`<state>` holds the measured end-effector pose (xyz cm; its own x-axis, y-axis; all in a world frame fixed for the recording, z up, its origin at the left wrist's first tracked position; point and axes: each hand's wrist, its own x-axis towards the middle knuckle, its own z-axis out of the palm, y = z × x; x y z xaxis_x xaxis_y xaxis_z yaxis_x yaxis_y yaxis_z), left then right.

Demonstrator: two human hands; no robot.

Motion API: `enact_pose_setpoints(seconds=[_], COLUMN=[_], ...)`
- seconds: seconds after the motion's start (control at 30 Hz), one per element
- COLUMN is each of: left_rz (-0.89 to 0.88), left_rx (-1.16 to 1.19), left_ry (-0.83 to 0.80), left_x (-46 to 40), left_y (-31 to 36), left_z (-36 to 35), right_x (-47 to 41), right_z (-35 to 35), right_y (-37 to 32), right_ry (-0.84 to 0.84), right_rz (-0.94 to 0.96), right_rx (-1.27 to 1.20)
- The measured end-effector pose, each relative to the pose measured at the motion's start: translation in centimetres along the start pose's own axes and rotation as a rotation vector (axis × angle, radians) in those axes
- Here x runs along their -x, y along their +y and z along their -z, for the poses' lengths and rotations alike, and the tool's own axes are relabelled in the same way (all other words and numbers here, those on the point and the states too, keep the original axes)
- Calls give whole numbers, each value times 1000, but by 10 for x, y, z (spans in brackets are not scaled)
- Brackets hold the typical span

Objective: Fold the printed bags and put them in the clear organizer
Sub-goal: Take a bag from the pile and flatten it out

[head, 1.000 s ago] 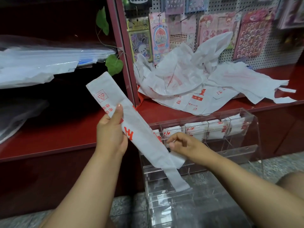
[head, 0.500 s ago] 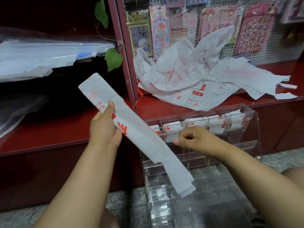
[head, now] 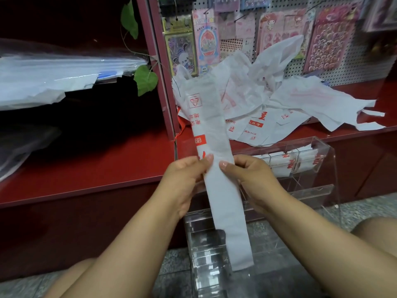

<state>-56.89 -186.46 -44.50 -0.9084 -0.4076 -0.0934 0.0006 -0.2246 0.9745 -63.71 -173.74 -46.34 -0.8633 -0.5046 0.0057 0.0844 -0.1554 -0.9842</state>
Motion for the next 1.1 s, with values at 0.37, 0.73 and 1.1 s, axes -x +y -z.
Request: enact_pose_setpoints(seconds=[0.37, 0.73, 1.1], left_rz=[-266, -385, -180], left_rx=[-169, -209, 83], left_ry=[173, 142, -21], left_x=[3, 6, -5], left_y=[-2, 9, -3], left_z=[-1, -5, -6], right_x=[-2, -4, -17], right_z=[7, 13, 21], right_y=[-14, -16, -2], right_ry=[56, 23, -43], right_rz=[198, 237, 93], right_rx=[171, 134, 141])
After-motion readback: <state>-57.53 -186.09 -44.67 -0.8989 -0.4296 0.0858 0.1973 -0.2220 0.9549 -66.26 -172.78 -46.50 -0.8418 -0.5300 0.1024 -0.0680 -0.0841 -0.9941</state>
